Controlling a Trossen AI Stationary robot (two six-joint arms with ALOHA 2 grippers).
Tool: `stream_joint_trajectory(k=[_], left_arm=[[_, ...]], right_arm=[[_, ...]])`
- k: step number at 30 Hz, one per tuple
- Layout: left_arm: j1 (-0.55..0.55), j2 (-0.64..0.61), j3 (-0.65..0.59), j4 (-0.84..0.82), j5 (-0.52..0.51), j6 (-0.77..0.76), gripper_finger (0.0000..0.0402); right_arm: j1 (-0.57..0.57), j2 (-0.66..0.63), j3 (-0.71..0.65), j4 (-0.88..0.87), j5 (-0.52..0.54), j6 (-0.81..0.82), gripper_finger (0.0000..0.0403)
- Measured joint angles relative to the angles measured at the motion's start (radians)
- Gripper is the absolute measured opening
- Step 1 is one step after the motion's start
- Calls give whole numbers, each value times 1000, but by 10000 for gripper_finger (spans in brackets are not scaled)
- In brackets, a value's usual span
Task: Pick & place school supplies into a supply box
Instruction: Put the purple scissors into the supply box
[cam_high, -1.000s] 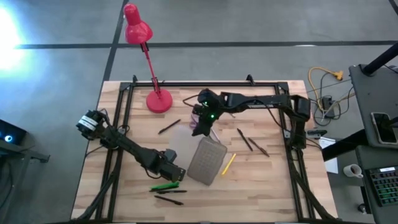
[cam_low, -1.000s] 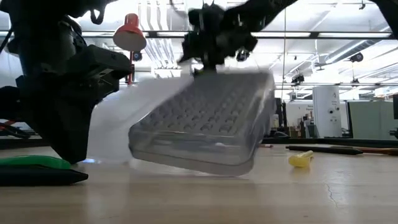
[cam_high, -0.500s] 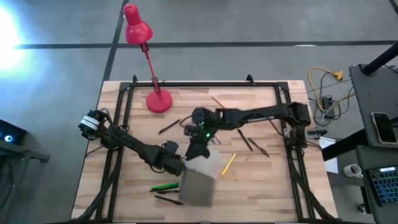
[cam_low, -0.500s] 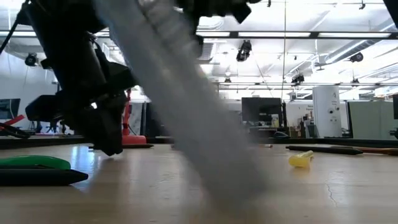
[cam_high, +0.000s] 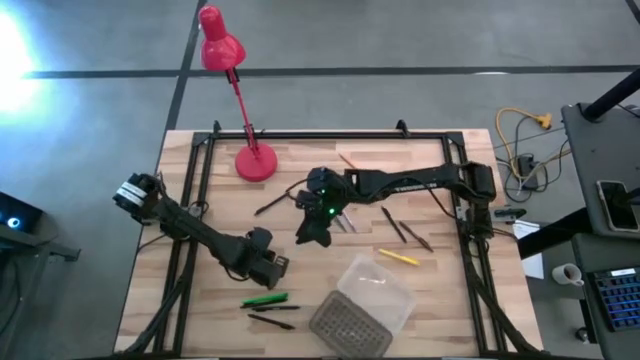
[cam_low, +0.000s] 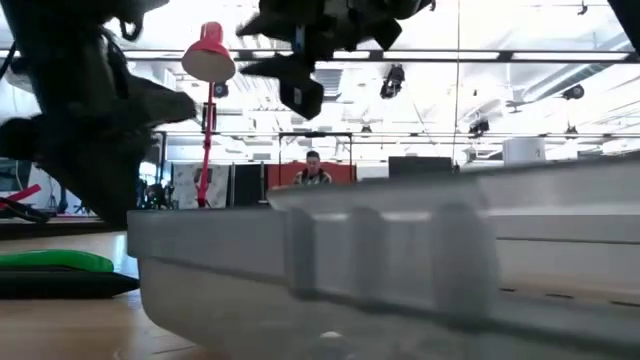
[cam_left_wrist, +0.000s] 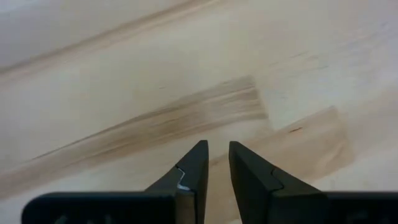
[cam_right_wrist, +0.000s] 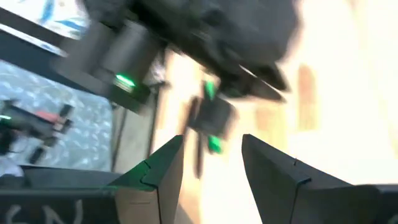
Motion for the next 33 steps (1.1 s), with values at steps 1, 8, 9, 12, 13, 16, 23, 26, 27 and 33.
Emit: stream_joint_trajectory(k=[1,8,9,12,13,16,23,26,27,33], left_arm=[[-3,-11,0,-4,0,-1,49],[-6,-78,1,-2,1,65,49],[-6,-86,1,-1,0,83,49],[-7,-106,-3,-1,2,137,49],[-7,-112,-6,-1,2,149,49],[-7,-128,-26,-1,5,161,49],[-7,-165,-94,58,15,164,49],[-7,-174,-131,121,15,168,49],[-7,-174,-144,145,15,169,49],[-7,-176,-197,283,15,236,49]], right_arm=[[-4,-5,0,-35,2,-19,155],[-16,-81,1,-426,163,-251,155],[-17,-87,1,-503,221,-297,155],[-18,-99,-2,-694,344,-389,155],[-17,-106,-6,-748,369,-403,155],[-14,-131,-46,-855,421,-420,154],[-5,-261,-269,-863,438,-254,153],[23,-328,-371,-854,491,-195,153],[38,-350,-402,-848,501,-189,153],[197,-451,-598,-805,609,-160,153]])
